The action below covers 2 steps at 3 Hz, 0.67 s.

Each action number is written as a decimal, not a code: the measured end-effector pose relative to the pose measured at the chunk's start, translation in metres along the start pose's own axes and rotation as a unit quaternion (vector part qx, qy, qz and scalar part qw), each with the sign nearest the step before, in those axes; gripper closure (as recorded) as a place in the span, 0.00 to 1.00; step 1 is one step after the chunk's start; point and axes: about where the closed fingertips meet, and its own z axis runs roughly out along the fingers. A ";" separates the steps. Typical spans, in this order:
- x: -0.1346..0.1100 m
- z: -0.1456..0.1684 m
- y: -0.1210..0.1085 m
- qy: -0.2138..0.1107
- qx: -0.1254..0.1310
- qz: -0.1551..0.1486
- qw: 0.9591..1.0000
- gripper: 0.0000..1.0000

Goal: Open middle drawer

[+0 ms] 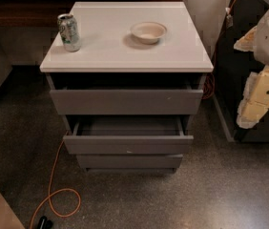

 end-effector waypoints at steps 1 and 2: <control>0.000 0.000 0.000 0.000 0.000 0.000 1.000 0.00; -0.004 0.003 -0.002 -0.001 -0.004 -0.009 1.000 0.00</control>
Offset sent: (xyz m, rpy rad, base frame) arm 0.0079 0.0080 -0.0096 -0.0032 0.0361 0.0525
